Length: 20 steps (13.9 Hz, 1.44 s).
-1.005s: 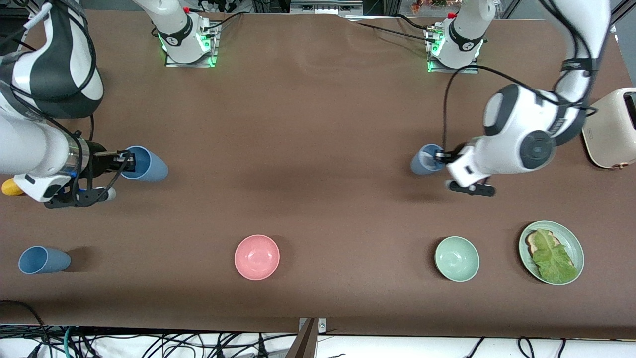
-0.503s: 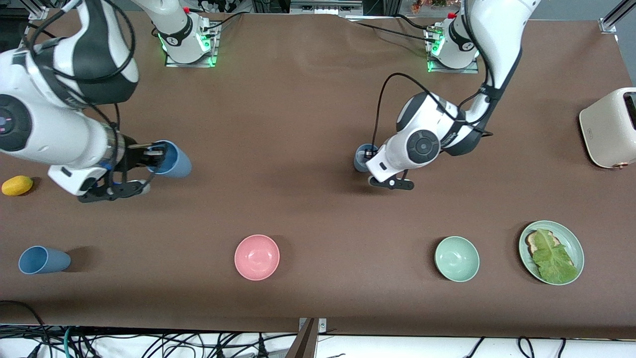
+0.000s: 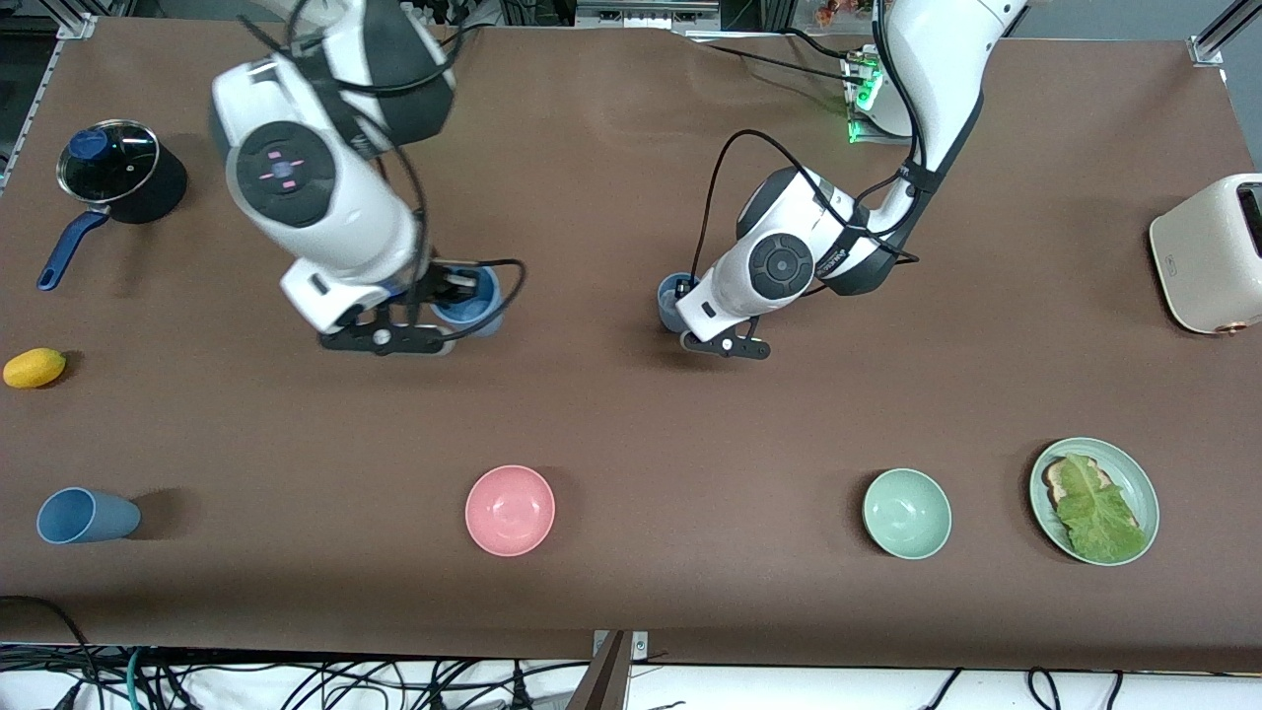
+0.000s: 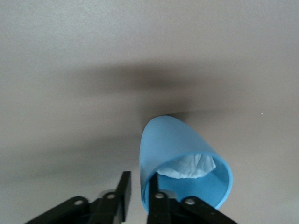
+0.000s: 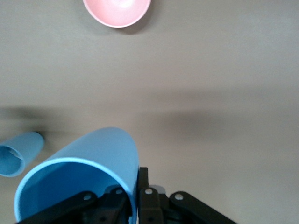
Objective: Stack blue cups with both arms
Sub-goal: 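Carry both cups toward the table center and set the left cup down, then open the left gripper and withdraw while the right gripper moves cup above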
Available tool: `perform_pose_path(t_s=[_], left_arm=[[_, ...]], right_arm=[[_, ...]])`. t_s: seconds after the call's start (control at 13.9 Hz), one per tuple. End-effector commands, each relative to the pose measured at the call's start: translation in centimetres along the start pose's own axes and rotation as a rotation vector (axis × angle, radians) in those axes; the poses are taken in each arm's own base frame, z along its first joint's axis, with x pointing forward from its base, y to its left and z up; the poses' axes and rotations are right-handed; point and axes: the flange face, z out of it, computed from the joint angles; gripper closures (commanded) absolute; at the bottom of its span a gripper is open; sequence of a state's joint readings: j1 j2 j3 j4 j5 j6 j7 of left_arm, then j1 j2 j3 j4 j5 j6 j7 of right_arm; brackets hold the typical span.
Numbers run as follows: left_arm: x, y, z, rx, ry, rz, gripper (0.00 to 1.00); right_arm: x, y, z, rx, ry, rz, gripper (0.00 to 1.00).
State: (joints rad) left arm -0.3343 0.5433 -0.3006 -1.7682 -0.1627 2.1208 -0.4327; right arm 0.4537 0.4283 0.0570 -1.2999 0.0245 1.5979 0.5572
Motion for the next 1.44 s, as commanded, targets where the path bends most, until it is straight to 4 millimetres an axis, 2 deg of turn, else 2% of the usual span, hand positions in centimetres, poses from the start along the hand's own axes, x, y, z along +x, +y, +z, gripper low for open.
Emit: perform_pose_path(t_s=[0.0, 0.14, 0.29, 0.57, 0.72, 0.86, 0.93, 1.08, 1.22, 1.36], left_arm=[[0.6, -1.8, -3.8, -0.009, 0.022, -0.043, 0.0], [0.6, -4.7, -8.2, 0.015, 0.049, -0.064, 0.0], [0.1, -6.7, -12.3, 0.074, 0.103, -0.052, 0.0], [-0.4, -11.5, -16.5, 0.245, 0.14, 0.013, 0.0], [-1.0, -14.3, -19.7, 0.285, 0.161, 0.065, 0.0], [-2.3, -17.3, -23.1, 0.298, 0.158, 0.109, 0.0], [-2.8, -18.1, -24.0, 0.287, 0.153, 0.111, 0.0], [-4.2, -18.4, -27.5, 0.294, 0.148, 0.094, 0.0], [-6.1, -18.2, -30.9, 0.294, 0.163, 0.087, 0.0], [-8.4, -19.6, -33.5, 0.246, 0.207, 0.043, 0.0]], right_arm=[[0.1, -2.0, 0.7, 0.002, 0.014, 0.046, 1.0], [0.2, -2.1, 0.9, 0.002, 0.012, 0.046, 1.0], [-0.7, -4.0, 0.7, 0.019, 0.038, 0.083, 1.0], [-4.1, -12.8, 3.2, 0.08, 0.099, 0.217, 1.0], [-5.5, -17.0, 4.3, 0.112, 0.114, 0.276, 1.0], [-6.5, -20.4, 6.0, 0.141, 0.122, 0.337, 1.0], [-7.2, -21.9, 6.8, 0.158, 0.128, 0.358, 1.0], [-8.4, -23.7, 8.8, 0.15, 0.128, 0.372, 1.0], [-8.6, -24.1, 10.3, 0.132, 0.119, 0.368, 1.0], [-8.7, -24.2, 11.0, 0.117, 0.113, 0.366, 1.0]])
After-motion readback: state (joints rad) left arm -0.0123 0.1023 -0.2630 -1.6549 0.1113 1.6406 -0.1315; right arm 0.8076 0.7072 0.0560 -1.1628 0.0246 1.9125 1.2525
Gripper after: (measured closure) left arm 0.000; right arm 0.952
